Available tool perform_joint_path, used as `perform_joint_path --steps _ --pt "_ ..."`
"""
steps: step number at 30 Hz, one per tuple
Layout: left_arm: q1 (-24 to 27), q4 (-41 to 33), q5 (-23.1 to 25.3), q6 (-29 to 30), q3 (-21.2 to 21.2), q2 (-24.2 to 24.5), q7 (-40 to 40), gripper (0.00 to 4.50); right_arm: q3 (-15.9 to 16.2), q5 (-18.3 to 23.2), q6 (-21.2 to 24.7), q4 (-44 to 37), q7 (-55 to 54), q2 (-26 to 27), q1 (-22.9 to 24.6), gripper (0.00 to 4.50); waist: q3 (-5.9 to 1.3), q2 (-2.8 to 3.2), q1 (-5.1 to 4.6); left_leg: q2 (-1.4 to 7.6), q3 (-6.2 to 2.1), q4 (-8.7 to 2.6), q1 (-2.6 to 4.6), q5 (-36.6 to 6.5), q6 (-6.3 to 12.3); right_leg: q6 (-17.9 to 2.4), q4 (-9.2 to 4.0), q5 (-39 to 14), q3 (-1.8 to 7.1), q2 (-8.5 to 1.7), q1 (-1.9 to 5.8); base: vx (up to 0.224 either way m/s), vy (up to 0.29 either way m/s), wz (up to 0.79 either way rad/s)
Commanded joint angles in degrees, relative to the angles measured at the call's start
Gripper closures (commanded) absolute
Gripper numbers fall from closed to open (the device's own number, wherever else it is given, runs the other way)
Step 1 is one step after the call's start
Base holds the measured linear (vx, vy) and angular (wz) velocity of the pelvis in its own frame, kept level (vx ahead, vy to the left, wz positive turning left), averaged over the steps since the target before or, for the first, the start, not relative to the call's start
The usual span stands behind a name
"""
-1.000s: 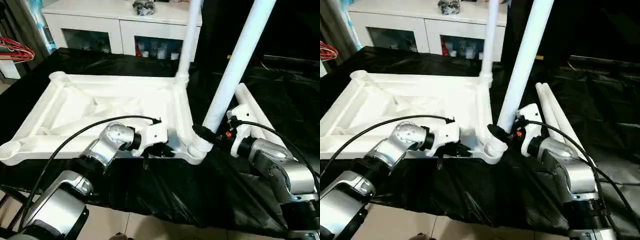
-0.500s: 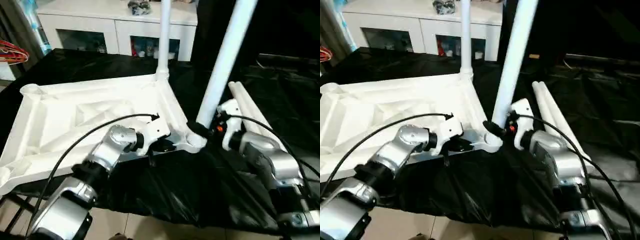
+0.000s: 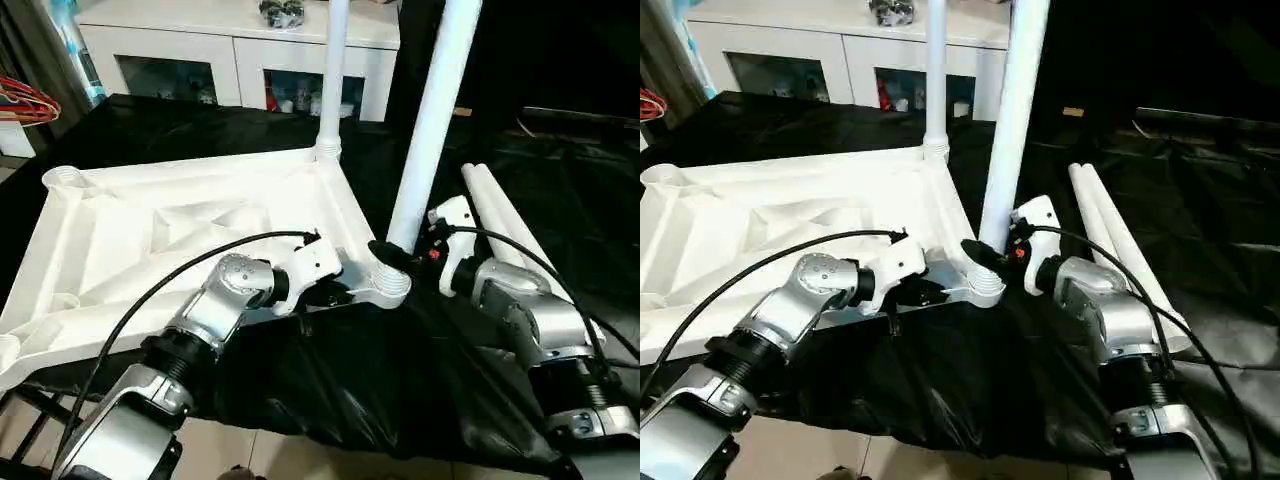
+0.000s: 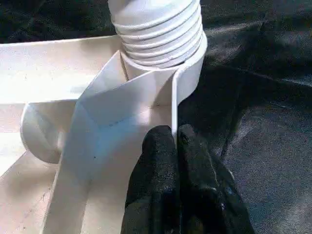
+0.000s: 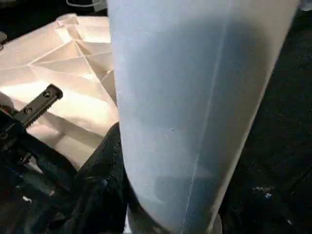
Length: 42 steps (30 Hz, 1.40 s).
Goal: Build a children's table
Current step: Insert table leg to table base
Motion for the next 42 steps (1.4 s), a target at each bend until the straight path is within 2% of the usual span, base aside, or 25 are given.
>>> perform_joint_path --steps 1,6,10,15,18,21,27,28,29,30,31,34,38,42 --pt "0.8 -1.9 -1.6 0.7 1.0 -0.7 0.2 4.50 -0.8 0.5 0.1 2.7 -0.3 0.2 1.0 2.60 -3.84 -0.68 0.25 2.22 -1.17 -3.97 0.61 -12.4 0.91 -10.6 -4.81 -18.1 2.61 -4.19 2.60 0.000 0.000 0.00" --pt "0.9 -2.2 -1.6 1.1 1.1 -1.0 0.7 4.50 -4.0 2.7 -1.3 4.8 -0.8 1.4 2.2 2.60 -3.84 -0.61 0.26 2.19 -1.18 -4.01 0.62 -12.9 1.10 -10.6 -4.92 -18.4 2.56 -4.14 2.61 0.000 0.000 0.00" --pt "0.6 -1.7 -1.2 1.5 1.7 -1.4 1.8 4.50 -6.6 4.4 -3.8 5.5 -0.1 2.8 5.1 2.61 -3.80 -0.54 0.39 2.24 -1.21 -4.11 0.68 -13.5 1.07 -10.2 -5.12 -19.5 2.57 -4.17 2.52 0.000 0.000 0.00" --pt "0.3 -1.2 -0.9 1.6 2.1 -1.6 2.6 4.50 -7.8 5.6 -5.6 5.4 0.0 3.8 7.8 2.61 -3.73 -0.40 0.47 2.29 -1.17 -4.17 0.74 -14.0 1.00 -10.2 -5.24 -19.3 2.60 -4.12 2.35 0.000 0.000 0.00" --pt "0.0 -0.6 -0.8 1.4 2.2 -1.6 3.1 4.50 -7.7 4.9 -8.3 4.5 -0.1 4.2 10.1 2.61 -3.74 -0.47 0.74 2.33 -1.24 -4.30 0.67 -13.9 1.01 -10.2 -5.16 -18.8 2.59 -4.15 2.46 0.000 0.000 0.00" --pt "-0.1 -0.5 -0.8 1.4 2.2 -1.7 3.2 4.50 -7.8 4.7 -9.1 3.9 -0.5 4.3 10.8 2.61 -3.67 -0.48 0.75 2.27 -1.27 -4.35 0.70 -14.6 1.06 -9.8 -5.37 -20.7 2.56 -4.24 2.44 0.000 0.000 0.00" --pt "-0.5 0.2 -0.3 1.0 2.0 -1.5 3.0 4.50 -4.2 0.5 -10.6 0.9 -0.9 2.8 12.0 2.61 -3.56 -0.46 0.65 2.25 -1.34 -4.52 0.68 -15.3 0.75 -9.1 -5.54 -21.7 2.58 -4.11 2.39 0.000 0.000 0.00" --pt "-0.6 0.4 -0.1 0.7 1.9 -1.4 2.8 4.50 -1.8 -1.7 -11.2 0.8 -0.3 1.6 11.6 2.61 -3.49 -0.60 0.61 2.29 -1.36 -4.56 0.69 -15.5 0.79 -8.9 -5.60 -22.3 2.56 -4.13 2.31 0.000 0.000 0.00" --pt "-0.6 0.5 -0.1 0.6 1.9 -1.4 2.8 4.50 -1.1 -2.3 -11.3 0.8 -0.1 1.3 11.5 2.61 -3.47 -0.53 0.59 2.27 -1.37 -4.54 0.72 -15.8 0.63 -8.6 -5.68 -23.2 2.55 -4.14 2.26 0.000 0.000 0.00" --pt "-0.5 0.5 0.0 0.4 1.8 -1.3 2.6 4.50 -0.2 -3.3 -11.4 1.2 0.1 0.8 11.0 2.61 -3.45 -0.80 0.53 2.22 -1.32 -4.51 0.67 -15.8 0.70 -8.4 -5.74 -23.6 2.57 -4.15 2.27 0.000 0.000 0.00" --pt "-0.5 0.4 0.1 0.3 1.6 -1.2 2.4 4.50 0.4 -3.9 -11.4 1.6 0.3 0.6 10.6 2.61 -3.45 -0.63 0.59 2.23 -1.39 -4.50 0.73 -15.9 0.71 -8.2 -5.76 -24.3 2.57 -4.20 2.21 0.000 0.000 0.00" --pt "-0.3 0.3 0.3 0.2 1.5 -1.0 2.1 4.50 1.3 -4.9 -11.3 2.2 0.7 0.2 9.7 2.61 -3.42 -0.70 0.47 2.27 -1.46 -4.57 0.65 -16.2 0.80 -7.9 -5.82 -24.7 2.58 -4.22 2.18 0.000 0.000 0.00" --pt "-0.2 -0.3 0.9 -0.1 0.5 -0.1 0.6 4.50 4.0 -6.6 -10.7 4.5 3.6 -1.2 7.7 2.61 -3.40 -0.65 0.08 2.24 -1.54 -4.60 0.68 -17.1 0.78 -8.1 -5.92 -25.2 2.47 -4.18 2.15 0.000 0.000 0.00" --pt "-0.1 -0.9 0.9 -0.9 0.0 0.8 -1.2 4.50 4.8 -6.9 -10.7 6.2 6.1 -1.8 6.5 2.61 -3.54 -0.60 -0.03 2.31 -1.48 -4.58 0.68 -16.7 0.94 -8.7 -5.76 -22.9 2.57 -4.11 2.23 0.000 0.000 0.00"
